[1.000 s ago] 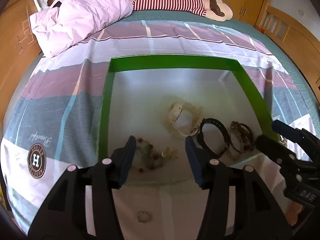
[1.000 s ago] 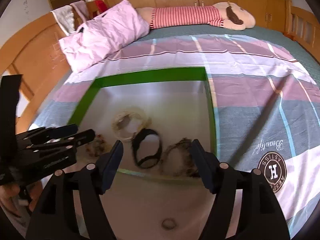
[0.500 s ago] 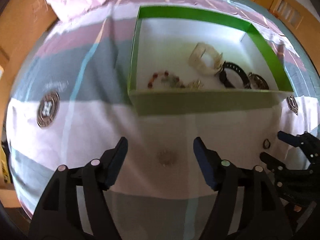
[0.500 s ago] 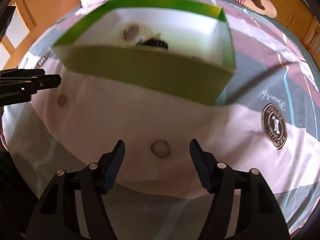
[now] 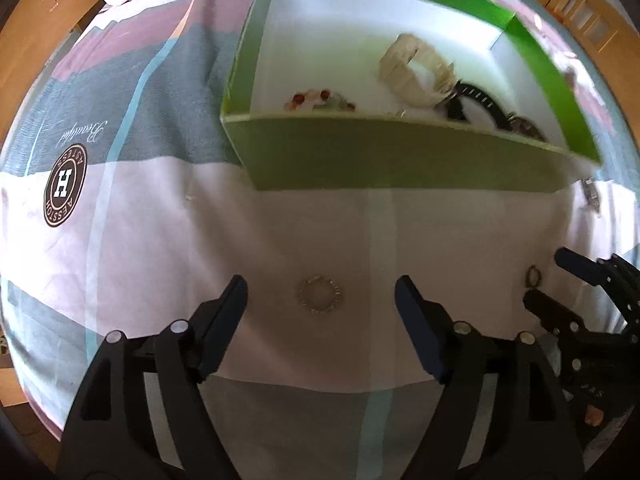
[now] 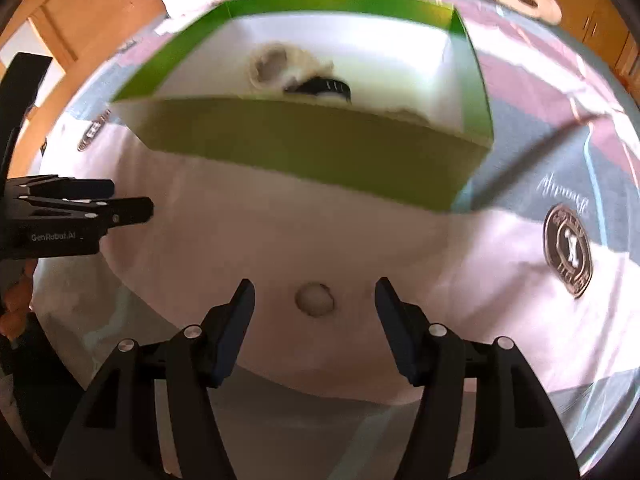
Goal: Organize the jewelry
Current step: 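Reach the left tool to the beaded silver ring while the right tool reaches the dark ring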
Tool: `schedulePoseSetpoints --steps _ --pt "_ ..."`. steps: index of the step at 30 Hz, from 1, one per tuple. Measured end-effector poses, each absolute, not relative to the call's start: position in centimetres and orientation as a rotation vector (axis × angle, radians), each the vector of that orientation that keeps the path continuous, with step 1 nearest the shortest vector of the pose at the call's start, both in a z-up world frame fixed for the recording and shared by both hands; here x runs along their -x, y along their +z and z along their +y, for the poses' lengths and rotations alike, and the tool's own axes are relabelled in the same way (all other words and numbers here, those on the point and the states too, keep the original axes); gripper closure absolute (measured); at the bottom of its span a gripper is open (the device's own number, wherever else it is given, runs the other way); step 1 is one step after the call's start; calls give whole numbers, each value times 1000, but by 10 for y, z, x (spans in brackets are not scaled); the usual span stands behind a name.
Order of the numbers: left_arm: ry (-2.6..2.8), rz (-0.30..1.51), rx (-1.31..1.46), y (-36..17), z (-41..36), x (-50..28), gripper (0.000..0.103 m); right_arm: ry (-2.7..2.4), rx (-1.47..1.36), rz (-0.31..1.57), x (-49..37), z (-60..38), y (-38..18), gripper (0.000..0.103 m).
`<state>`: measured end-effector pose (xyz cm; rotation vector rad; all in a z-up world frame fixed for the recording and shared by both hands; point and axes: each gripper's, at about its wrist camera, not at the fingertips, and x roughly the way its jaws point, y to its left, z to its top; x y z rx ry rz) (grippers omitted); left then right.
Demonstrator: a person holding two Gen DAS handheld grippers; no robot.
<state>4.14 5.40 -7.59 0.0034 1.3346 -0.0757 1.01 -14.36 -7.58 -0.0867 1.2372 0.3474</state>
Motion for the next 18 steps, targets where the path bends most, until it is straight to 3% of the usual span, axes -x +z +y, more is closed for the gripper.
schedulePoseSetpoints --steps 18 --pt "-209 1311 168 -65 53 -40 21 470 126 1237 -6 -111 -79 38"
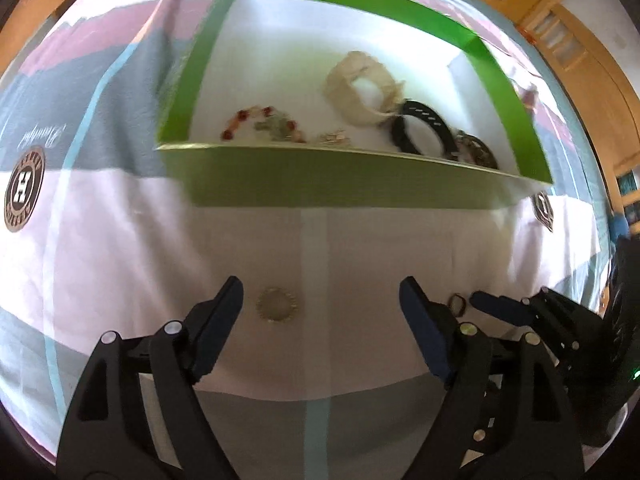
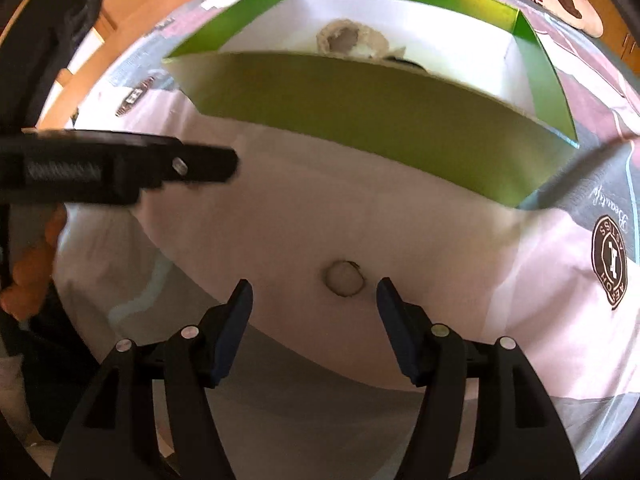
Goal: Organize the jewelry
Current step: 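Reach the left tool to the beaded silver ring while the right tool reaches the dark ring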
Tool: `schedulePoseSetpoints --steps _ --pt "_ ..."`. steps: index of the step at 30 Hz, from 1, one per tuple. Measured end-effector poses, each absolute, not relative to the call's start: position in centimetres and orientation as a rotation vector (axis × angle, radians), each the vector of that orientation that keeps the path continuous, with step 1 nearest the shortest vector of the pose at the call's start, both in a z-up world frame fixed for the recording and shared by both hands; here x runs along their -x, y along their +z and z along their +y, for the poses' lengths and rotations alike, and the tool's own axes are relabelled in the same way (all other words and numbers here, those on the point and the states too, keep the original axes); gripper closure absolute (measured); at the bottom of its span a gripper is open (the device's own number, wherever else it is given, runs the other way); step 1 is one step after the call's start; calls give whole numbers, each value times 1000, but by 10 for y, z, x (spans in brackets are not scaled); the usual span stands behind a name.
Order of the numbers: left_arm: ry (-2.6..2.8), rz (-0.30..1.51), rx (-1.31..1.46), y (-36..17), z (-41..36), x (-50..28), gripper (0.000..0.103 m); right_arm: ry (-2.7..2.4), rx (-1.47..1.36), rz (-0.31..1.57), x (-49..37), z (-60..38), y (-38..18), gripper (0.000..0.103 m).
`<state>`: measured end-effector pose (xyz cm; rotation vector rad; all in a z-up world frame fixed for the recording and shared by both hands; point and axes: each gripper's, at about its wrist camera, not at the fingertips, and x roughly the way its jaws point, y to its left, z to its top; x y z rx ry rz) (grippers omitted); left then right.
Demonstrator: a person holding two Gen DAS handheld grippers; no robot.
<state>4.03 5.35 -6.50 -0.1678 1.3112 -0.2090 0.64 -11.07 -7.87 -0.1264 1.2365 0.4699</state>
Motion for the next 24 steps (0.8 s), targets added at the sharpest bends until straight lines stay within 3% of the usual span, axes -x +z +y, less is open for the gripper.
schedulePoseSetpoints --steps 8,24 --pt "-178 1365 138 -78 54 -43 20 466 133 1237 -9 -105 -82 33" --pt "-261 1264 20 -63 17 -32 20 435 134 1186 -3 -113 -74 31"
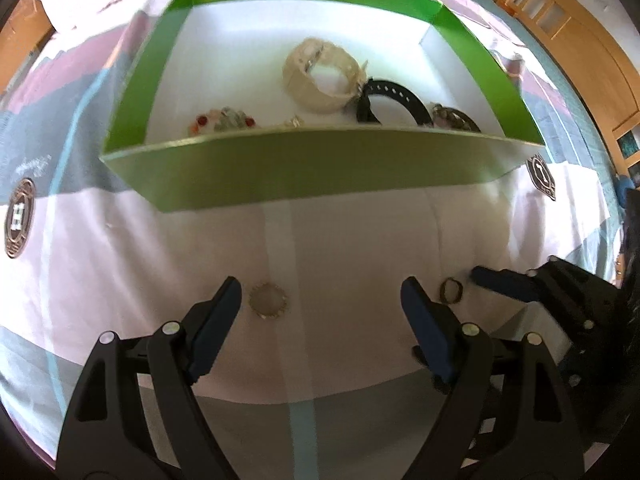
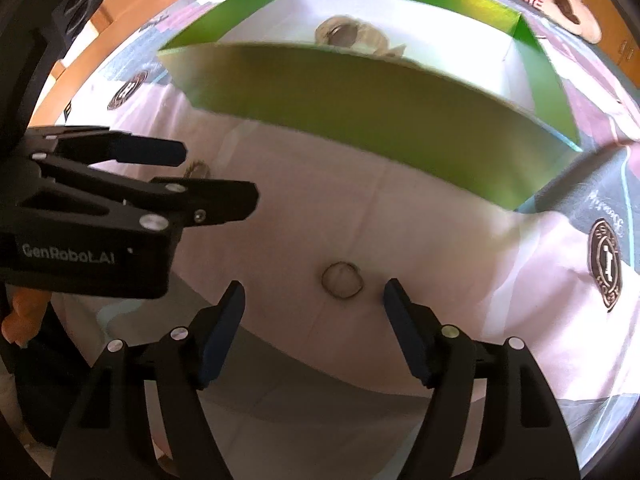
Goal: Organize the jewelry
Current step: 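Reach the left tool to the beaded silver ring while the right tool reaches the dark ring, then grasp the beaded ring with the left tool while the right tool grasps the dark ring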
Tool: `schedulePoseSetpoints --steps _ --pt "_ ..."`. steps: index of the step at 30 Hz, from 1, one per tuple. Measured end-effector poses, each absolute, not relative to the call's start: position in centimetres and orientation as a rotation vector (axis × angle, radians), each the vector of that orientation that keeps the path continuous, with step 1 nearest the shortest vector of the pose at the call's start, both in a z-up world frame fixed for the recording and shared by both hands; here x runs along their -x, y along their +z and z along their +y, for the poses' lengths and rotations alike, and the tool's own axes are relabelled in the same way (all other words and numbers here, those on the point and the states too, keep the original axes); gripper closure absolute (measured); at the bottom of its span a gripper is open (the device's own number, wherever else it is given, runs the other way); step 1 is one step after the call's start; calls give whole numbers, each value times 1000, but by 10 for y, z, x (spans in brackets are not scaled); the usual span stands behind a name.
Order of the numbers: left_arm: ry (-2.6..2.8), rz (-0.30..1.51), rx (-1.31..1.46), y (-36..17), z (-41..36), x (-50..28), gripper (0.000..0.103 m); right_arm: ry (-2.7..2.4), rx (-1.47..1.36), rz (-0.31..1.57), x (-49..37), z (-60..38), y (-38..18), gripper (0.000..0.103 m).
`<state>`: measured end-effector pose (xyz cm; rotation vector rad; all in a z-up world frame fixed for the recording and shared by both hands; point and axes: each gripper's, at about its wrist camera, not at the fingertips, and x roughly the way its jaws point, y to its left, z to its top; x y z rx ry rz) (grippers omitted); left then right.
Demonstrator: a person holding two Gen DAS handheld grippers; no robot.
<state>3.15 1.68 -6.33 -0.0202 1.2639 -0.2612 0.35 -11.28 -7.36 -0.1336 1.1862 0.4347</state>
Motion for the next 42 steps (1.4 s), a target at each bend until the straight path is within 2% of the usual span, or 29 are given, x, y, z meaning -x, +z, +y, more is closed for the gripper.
schedulePoseSetpoints --steps 16,20,25,27,33,36,38,40,42 --pt "-142 1267 -48 -67 34 -34 16 227 248 1103 -12 -124 -79 31" --pt "-127 1272 -42 -67 41 -35 16 319 149 1130 -12 -132 -70 31" --pt "-108 1274 -28 -69 43 -36 16 381 259 1150 -1 -111 -77 31" --pt "-101 1265 -47 -69 43 -35 16 377 262 1174 -3 -108 -83 38" --pt "-110 1264 -80 -71 37 -36 16 339 194 1178 -15 -125 -82 39" --pt "-104 1268 -83 -72 37 -38 16 330 172 1177 -17 -126 -81 49" --pt "-100 1272 -77 -73 38 -39 16 337 165 1175 -16 -129 -78 67" --pt "-94 1277 -67 -74 38 -40 16 349 164 1173 -16 -128 -77 79" --pt "-89 1282 -59 -76 40 -43 17 348 181 1166 -14 -124 -78 82"
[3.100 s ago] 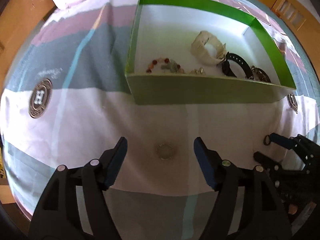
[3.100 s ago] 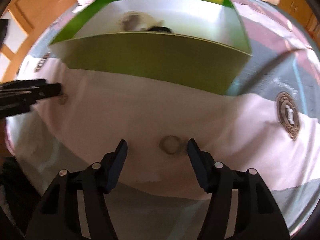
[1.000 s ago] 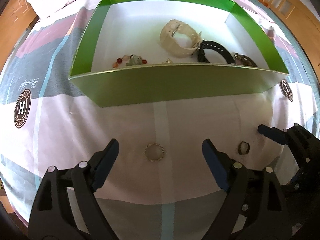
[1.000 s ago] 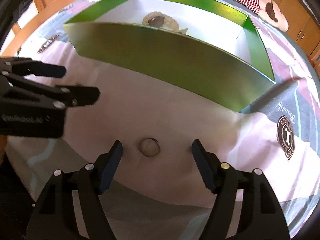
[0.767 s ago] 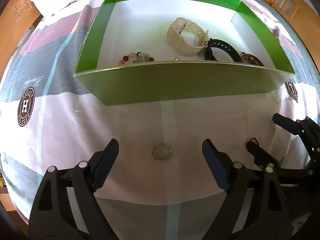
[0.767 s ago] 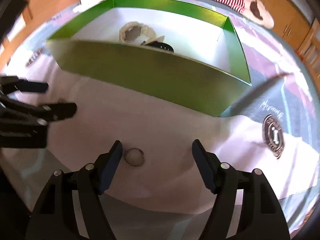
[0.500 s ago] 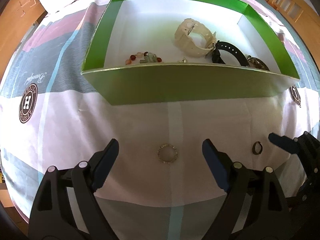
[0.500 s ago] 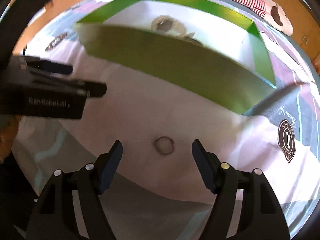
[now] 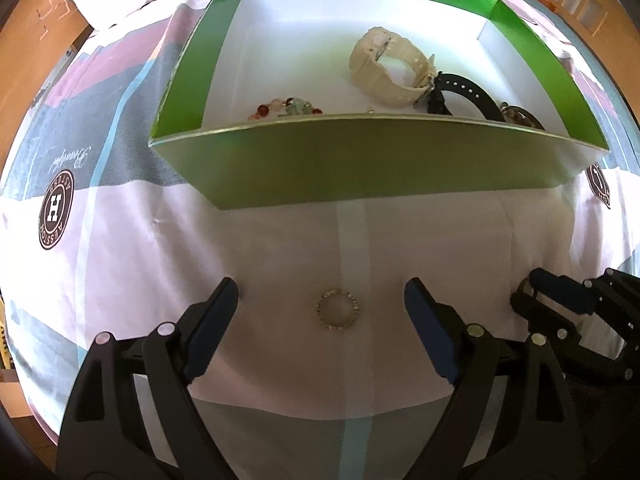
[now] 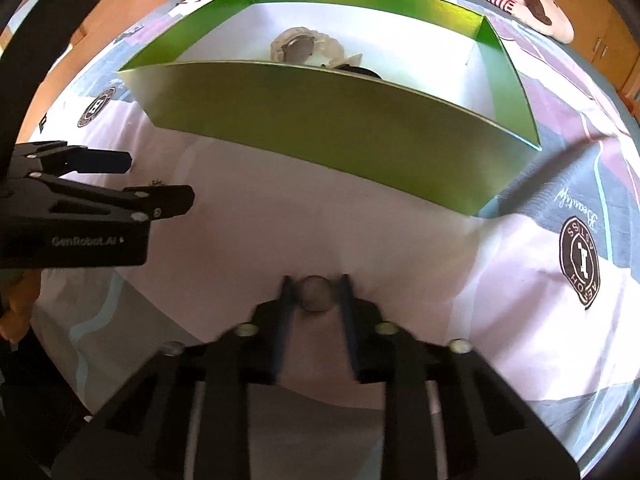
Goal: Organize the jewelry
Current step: 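Grasp the beaded ring with the left tool while the right tool grasps the dark ring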
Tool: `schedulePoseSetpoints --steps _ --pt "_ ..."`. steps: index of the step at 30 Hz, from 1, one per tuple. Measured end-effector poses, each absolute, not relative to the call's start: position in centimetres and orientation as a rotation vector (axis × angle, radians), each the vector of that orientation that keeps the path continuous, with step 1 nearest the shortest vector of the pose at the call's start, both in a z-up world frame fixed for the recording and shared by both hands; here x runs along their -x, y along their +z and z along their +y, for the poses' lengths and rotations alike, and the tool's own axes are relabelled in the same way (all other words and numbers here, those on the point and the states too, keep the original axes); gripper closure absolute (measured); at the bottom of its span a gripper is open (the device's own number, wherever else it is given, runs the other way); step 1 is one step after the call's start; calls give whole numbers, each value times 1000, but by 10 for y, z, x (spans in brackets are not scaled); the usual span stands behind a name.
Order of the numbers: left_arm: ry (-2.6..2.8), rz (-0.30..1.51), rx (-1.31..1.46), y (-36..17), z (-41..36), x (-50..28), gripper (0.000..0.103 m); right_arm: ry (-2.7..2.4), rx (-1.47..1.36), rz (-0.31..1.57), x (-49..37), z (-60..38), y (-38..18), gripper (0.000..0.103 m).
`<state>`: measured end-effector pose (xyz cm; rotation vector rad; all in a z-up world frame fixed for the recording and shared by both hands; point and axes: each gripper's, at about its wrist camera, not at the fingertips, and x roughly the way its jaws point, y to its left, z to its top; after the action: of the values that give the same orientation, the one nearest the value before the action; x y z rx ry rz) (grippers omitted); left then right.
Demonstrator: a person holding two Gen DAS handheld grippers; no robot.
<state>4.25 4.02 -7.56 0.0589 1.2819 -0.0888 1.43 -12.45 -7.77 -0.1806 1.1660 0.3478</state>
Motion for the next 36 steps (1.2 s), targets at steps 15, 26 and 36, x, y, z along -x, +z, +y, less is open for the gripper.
schedulePoseSetpoints --steps 15,26,36 --pt "-83 1290 -61 -83 45 -49 17 325 170 1164 -14 -132 -75 78" --pt "-59 1274 -107 -93 39 -49 16 310 207 1153 -11 -127 -76 68" --pt "-54 1273 -118 -93 34 -48 16 292 238 1142 -10 -125 -77 60"
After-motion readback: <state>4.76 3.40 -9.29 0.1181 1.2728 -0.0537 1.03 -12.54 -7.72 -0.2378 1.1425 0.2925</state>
